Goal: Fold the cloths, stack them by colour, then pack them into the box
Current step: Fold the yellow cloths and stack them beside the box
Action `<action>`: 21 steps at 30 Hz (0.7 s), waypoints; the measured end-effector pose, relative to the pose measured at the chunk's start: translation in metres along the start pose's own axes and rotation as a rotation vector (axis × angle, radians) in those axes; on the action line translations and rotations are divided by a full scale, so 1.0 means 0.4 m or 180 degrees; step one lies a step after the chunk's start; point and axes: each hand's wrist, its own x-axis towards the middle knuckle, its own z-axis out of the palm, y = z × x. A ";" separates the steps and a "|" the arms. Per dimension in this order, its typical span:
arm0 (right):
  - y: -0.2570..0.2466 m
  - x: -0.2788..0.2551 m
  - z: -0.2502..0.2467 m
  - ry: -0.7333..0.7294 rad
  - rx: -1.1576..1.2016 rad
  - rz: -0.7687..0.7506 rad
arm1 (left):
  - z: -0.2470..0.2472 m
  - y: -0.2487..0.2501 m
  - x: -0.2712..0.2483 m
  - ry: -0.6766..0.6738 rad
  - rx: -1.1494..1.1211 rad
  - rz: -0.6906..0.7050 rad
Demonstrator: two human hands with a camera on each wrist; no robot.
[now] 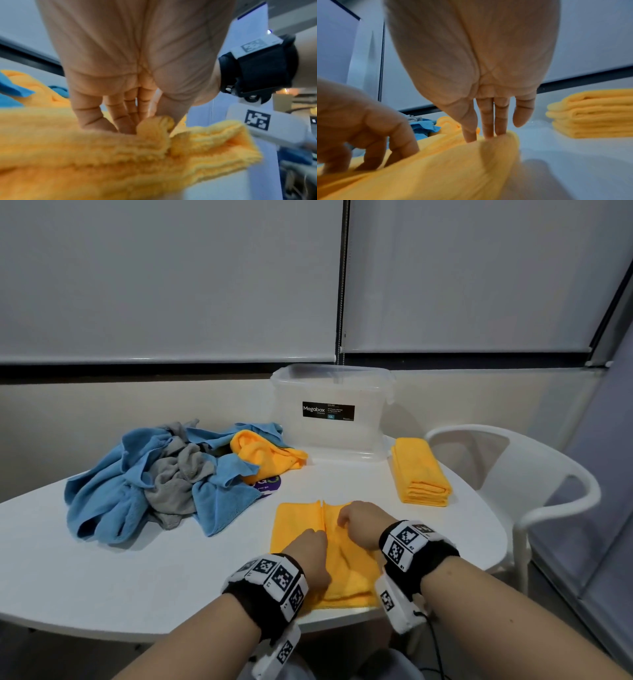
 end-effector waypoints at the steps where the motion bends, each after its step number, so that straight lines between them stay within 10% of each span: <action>1: 0.012 -0.003 -0.006 -0.0067 -0.0205 0.0021 | -0.004 -0.008 0.001 -0.0050 0.0078 0.0133; 10: 0.089 -0.081 -0.012 -0.0656 -0.0154 -0.0400 | -0.083 -0.139 0.019 0.0024 0.0827 0.0150; 16: 0.072 -0.068 0.025 0.0361 -0.0156 -0.0692 | -0.039 -0.119 -0.037 -0.0137 0.0683 0.0148; 21: 0.005 -0.047 0.093 -0.0316 -0.0861 -0.0890 | 0.019 -0.107 -0.041 -0.0372 0.0749 -0.0238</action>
